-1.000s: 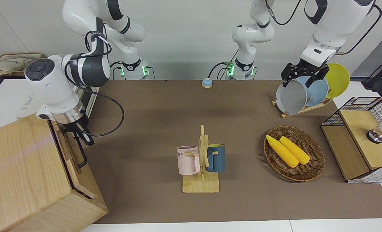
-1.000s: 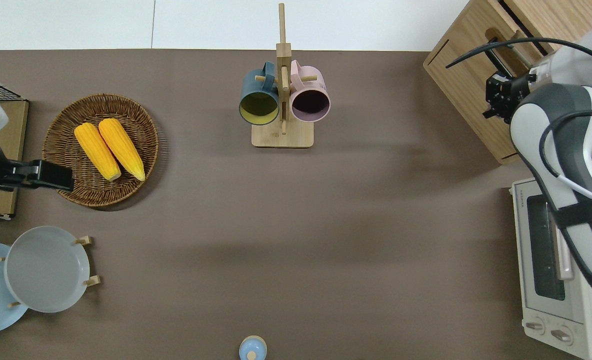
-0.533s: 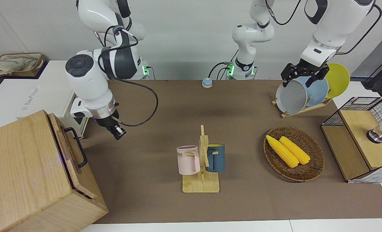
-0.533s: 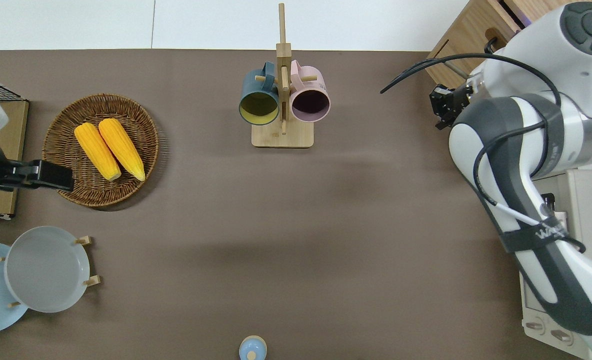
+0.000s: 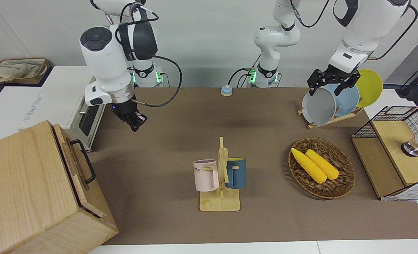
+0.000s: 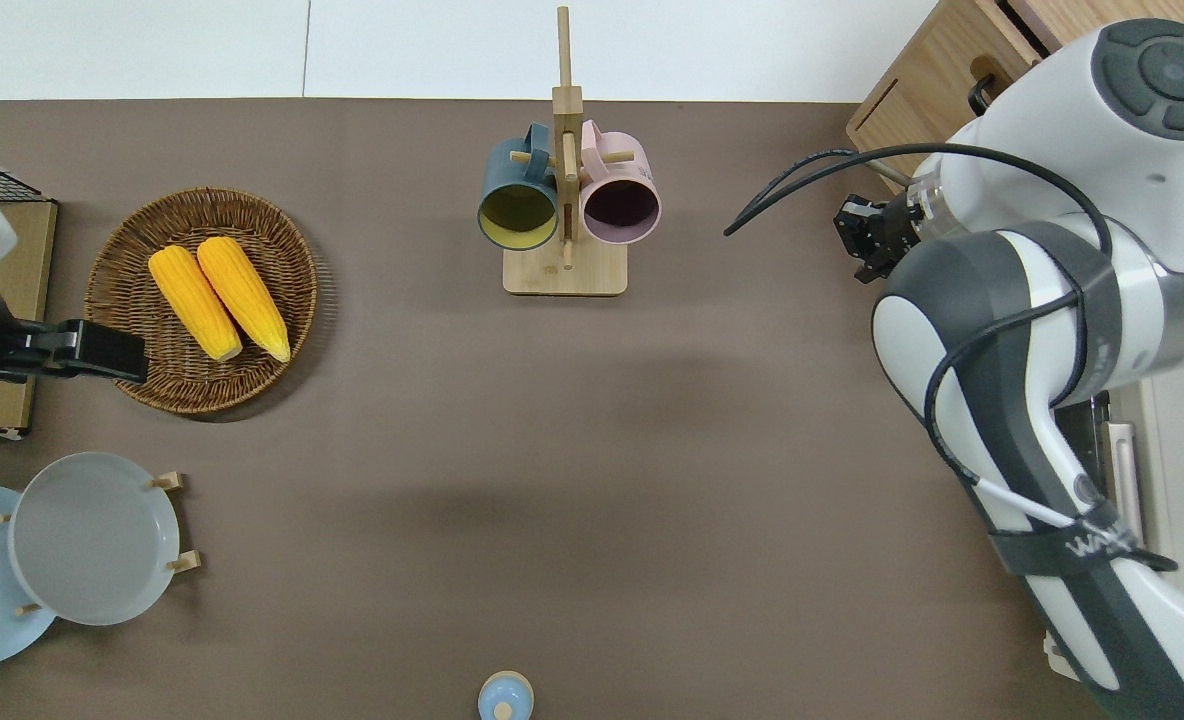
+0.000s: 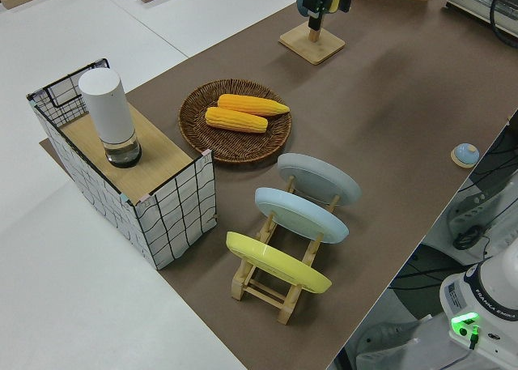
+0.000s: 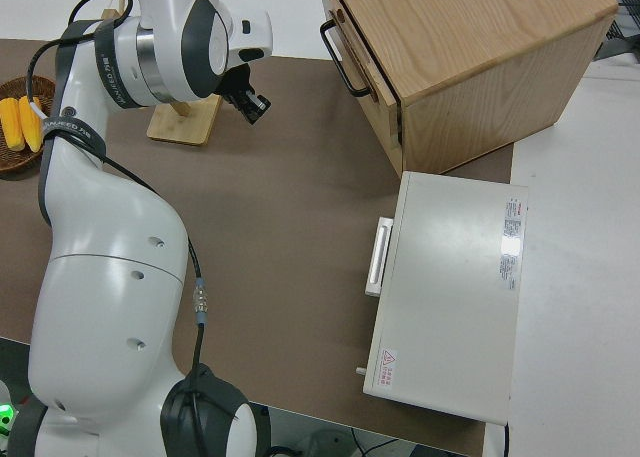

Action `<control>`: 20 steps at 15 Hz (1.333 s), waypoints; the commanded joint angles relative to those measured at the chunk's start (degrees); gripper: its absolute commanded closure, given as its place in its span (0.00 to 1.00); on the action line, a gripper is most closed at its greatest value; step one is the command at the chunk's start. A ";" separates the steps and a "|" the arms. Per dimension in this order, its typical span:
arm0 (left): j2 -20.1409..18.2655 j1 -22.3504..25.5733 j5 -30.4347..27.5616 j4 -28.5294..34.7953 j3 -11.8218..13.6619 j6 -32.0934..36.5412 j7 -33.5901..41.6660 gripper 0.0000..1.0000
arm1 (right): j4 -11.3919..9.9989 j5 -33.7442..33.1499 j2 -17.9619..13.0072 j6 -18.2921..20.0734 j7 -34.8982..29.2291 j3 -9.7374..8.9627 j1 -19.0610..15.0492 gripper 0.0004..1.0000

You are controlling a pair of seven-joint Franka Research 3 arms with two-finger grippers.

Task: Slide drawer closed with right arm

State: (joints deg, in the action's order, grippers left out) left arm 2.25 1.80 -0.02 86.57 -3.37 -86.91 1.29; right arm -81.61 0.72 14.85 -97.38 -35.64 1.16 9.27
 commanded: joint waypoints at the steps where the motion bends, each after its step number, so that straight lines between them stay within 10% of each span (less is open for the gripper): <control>1: 0.65 0.31 0.98 -1.40 -0.40 1.13 0.56 0.01 | -4.86 4.46 -5.87 0.96 10.13 7.26 3.81 1.00; 7: 0.65 0.31 0.98 -1.40 -0.40 1.13 0.56 0.01 | -7.33 3.85 -10.10 2.37 22.96 7.45 1.90 1.00; 11: 0.65 0.31 0.98 -1.40 -0.40 1.13 0.47 0.01 | -7.60 3.24 -12.12 2.55 31.31 4.38 -2.94 1.00; 17: 0.65 0.31 0.98 -1.49 -0.40 1.13 0.56 0.01 | -7.60 0.52 -13.62 4.39 33.44 3.24 -3.12 1.00; 20: 0.65 0.31 0.98 -1.49 -0.40 1.13 0.56 0.01 | -7.16 -0.36 -13.62 4.39 33.71 1.39 -4.00 0.82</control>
State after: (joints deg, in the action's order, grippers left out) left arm 2.25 1.80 -0.02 86.57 -3.37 -86.91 1.29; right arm -87.27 2.00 2.54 -92.89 -3.61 4.87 6.96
